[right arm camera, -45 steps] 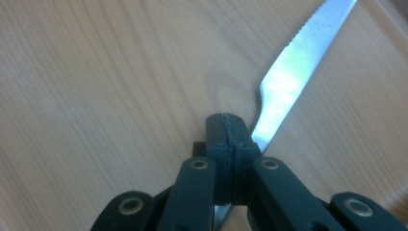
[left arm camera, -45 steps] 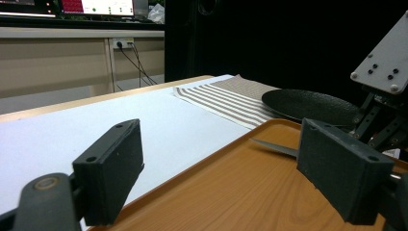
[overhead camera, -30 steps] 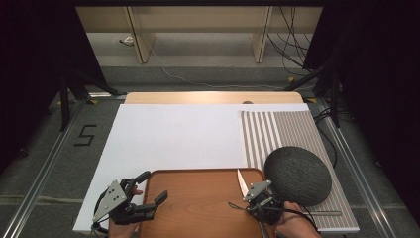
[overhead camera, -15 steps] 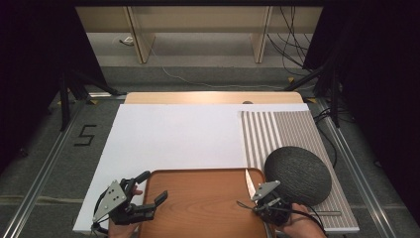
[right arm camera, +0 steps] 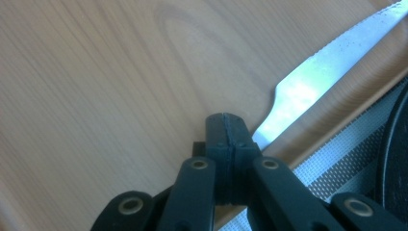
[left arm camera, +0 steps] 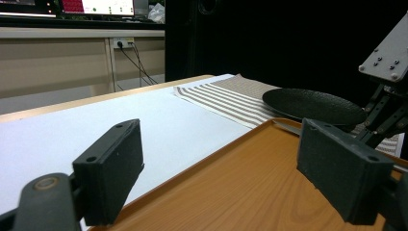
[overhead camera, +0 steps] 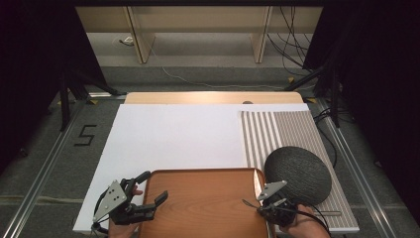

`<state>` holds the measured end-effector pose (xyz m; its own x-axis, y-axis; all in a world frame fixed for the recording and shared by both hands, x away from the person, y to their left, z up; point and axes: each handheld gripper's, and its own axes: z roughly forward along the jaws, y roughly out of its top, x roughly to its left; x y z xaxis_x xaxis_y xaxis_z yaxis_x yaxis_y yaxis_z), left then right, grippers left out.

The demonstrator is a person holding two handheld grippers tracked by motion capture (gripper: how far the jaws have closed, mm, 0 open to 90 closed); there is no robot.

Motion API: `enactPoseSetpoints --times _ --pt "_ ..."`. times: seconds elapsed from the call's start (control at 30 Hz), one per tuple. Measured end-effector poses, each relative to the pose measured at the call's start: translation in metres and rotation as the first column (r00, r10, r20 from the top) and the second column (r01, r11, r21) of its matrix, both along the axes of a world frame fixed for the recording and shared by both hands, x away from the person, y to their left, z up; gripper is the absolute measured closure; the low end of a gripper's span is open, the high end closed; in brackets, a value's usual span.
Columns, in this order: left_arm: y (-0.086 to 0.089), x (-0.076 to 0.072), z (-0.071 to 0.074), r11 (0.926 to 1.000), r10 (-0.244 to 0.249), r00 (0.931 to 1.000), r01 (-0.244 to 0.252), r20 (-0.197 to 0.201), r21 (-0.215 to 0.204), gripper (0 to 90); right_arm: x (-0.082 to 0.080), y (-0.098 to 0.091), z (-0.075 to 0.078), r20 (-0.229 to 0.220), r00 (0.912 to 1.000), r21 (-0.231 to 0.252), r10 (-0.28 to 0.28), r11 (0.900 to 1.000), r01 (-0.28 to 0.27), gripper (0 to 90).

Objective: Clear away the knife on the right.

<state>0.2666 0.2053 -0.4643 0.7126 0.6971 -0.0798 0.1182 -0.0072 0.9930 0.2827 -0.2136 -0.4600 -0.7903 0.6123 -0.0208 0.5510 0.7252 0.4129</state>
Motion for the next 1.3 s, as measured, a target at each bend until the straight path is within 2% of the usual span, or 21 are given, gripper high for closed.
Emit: enactPoseSetpoints --times 0.23,0.33,0.4,0.47,0.53,0.63,0.7,0.77,0.87,0.97,1.2,1.27,1.3 --pt "-0.001 0.000 0.000 1.0000 -0.002 1.0000 0.002 0.002 0.002 16.1 0.001 -0.004 0.001 0.007 0.9999 0.019 -0.012 0.9997 0.011 89.6" --pt "0.000 0.000 0.000 1.0000 -0.001 1.0000 0.001 0.001 0.001 16.1 0.002 -0.009 0.005 0.018 0.9990 0.103 -0.040 0.9940 0.038 87.6" --pt "0.000 0.000 0.000 1.0000 -0.001 1.0000 0.001 0.001 0.003 16.1 0.003 -0.012 0.009 0.048 0.9975 0.130 -0.052 0.9904 0.046 87.3" --pt "-0.001 0.000 0.000 1.0000 -0.002 1.0000 0.002 0.000 0.002 16.1 0.004 -0.014 0.012 0.049 0.9966 0.178 -0.067 0.9824 0.057 83.9" --pt "-0.001 0.000 0.000 1.0000 -0.002 1.0000 0.002 0.002 0.002 16.1 0.003 -0.015 0.014 0.051 0.9963 0.199 -0.069 0.9783 0.057 84.0" --pt "-0.001 0.000 0.000 1.0000 -0.001 1.0000 0.001 0.002 0.000 16.1 0.004 -0.017 0.015 0.054 0.9956 0.235 -0.076 0.9701 0.061 73.7" --pt "-0.001 0.000 0.000 1.0000 -0.001 1.0000 0.001 0.002 0.001 16.1 0.005 -0.019 0.016 0.043 0.9955 0.273 -0.084 0.9594 0.069 68.6" --pt "-0.001 0.000 0.000 1.0000 -0.002 1.0000 0.002 0.001 0.001 16.1 0.006 -0.021 0.018 0.031 0.9941 0.310 -0.104 0.9465 0.089 58.1" --pt "-0.001 0.000 0.000 1.0000 -0.002 1.0000 0.002 0.001 0.002 16.1 0.008 -0.024 0.020 0.021 0.9910 0.352 -0.132 0.9287 0.116 52.1" --pt "0.000 0.000 0.000 1.0000 -0.001 1.0000 0.001 0.000 0.001 16.1 0.009 -0.029 0.023 0.016 0.9889 0.403 -0.148 0.9062 0.129 45.4" --pt "0.000 0.001 0.000 1.0000 0.004 1.0000 -0.004 -0.003 -0.003 16.1 0.010 -0.037 0.027 -0.001 0.9868 0.502 -0.162 0.8532 0.141 36.3" --pt "-0.001 0.001 0.000 1.0000 0.002 1.0000 -0.002 -0.003 0.000 16.1 0.009 -0.039 0.028 0.001 0.9860 0.520 -0.166 0.8424 0.141 34.9" --pt "-0.001 0.001 0.000 1.0000 0.003 1.0000 -0.003 -0.003 0.001 16.1 0.009 -0.039 0.029 0.008 0.9854 0.524 -0.170 0.8403 0.141 34.0"
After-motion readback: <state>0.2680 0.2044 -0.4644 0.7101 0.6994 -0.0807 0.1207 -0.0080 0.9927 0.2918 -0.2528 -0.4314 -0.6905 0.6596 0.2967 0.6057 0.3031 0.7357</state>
